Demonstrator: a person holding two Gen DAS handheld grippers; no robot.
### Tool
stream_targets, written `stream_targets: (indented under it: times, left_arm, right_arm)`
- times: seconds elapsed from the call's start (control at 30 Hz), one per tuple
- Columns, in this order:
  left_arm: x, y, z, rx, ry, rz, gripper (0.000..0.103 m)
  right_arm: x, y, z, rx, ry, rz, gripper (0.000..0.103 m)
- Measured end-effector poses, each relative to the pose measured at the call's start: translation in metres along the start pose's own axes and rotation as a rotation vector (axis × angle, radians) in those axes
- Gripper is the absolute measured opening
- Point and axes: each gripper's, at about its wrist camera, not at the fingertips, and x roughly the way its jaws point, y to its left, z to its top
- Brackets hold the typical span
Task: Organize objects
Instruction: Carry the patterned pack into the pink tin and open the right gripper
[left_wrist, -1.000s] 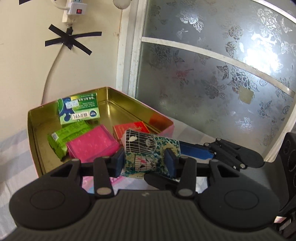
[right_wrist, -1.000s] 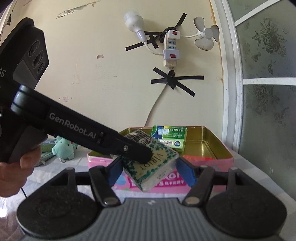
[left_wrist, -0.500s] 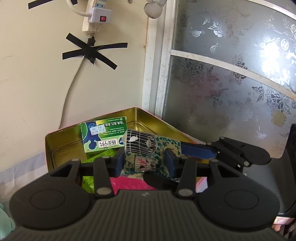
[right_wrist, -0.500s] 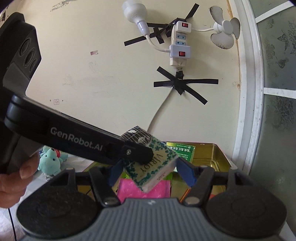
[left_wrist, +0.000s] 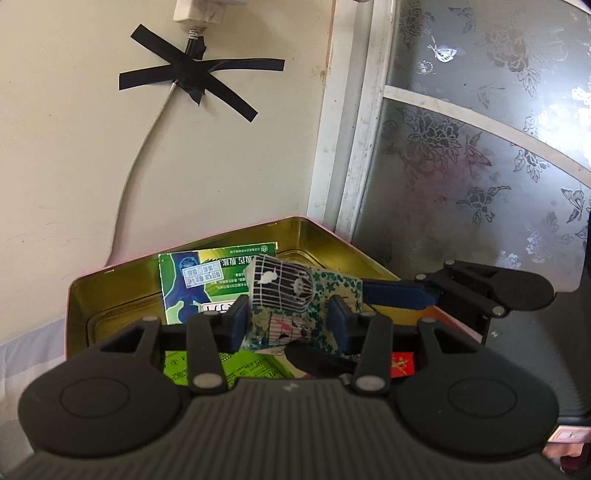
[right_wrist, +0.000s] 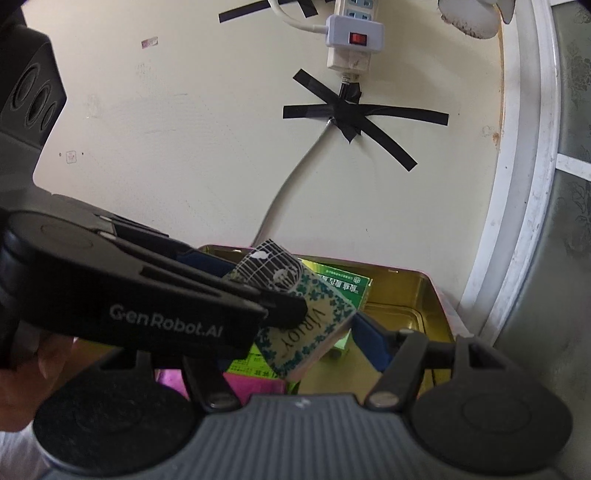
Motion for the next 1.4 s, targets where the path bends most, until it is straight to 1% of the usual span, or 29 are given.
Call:
stream_targets:
  times: [0.2, 0.27, 0.3, 0.33, 0.37, 0.4, 0.43, 0.47, 0.67, 0.87, 1.1, 1.27, 1.4]
  left_arm:
    - [0.023, 0.013, 0.003, -0.052, 0.033, 0.011, 0.048]
    - [0.028, 0.016, 0.003, -0.069, 0.036, 0.02, 0.052]
    - [0.031, 0.017, 0.002, -0.076, 0.042, 0.041, 0.06]
    - [0.033, 0.018, 0.001, -0.088, 0.047, 0.073, 0.07]
    - [0.033, 0.02, 0.0, -0.108, 0.049, 0.096, 0.076]
    - [0.032, 0.023, -0.001, -0.127, 0.049, 0.104, 0.079]
    - [0.03, 0.025, -0.002, -0.142, 0.051, 0.107, 0.079]
    - [0.028, 0.026, -0.003, -0.144, 0.052, 0.113, 0.079]
    - [-0.006, 0.013, -0.014, -0.064, 0.024, 0.212, 0.079]
    - [-0.051, -0.001, -0.029, -0.04, -0.009, 0.246, 0.079]
    - [-0.099, -0.014, -0.06, -0.043, -0.022, 0.244, 0.079]
    - [-0.121, -0.023, -0.086, -0.029, -0.011, 0.231, 0.079]
    - [-0.131, -0.024, -0.107, -0.025, 0.002, 0.23, 0.079]
  right_arm:
    - [0.028, -0.006, 0.008, -0.01, 0.084, 0.005, 0.065]
    - [0.033, -0.005, 0.009, -0.016, 0.111, -0.002, 0.065]
    - [0.037, -0.004, 0.01, -0.022, 0.124, -0.008, 0.066]
    - [0.042, -0.003, 0.011, -0.025, 0.144, -0.011, 0.067]
    - [0.045, -0.003, 0.011, -0.021, 0.16, -0.013, 0.072]
    - [0.046, -0.003, 0.011, -0.014, 0.163, -0.023, 0.076]
    - [0.045, -0.003, 0.011, -0.01, 0.148, -0.028, 0.08]
    - [0.041, -0.002, 0.011, -0.011, 0.133, -0.03, 0.08]
    - [0.013, 0.011, 0.003, -0.002, 0.095, -0.035, 0.08]
    - [-0.031, 0.036, -0.006, -0.009, 0.043, -0.025, 0.08]
    - [-0.083, 0.065, -0.028, -0.013, -0.006, -0.025, 0.08]
    - [-0.114, 0.083, -0.053, 0.044, -0.023, -0.021, 0.081]
    - [-0.129, 0.094, -0.074, 0.089, -0.01, -0.026, 0.081]
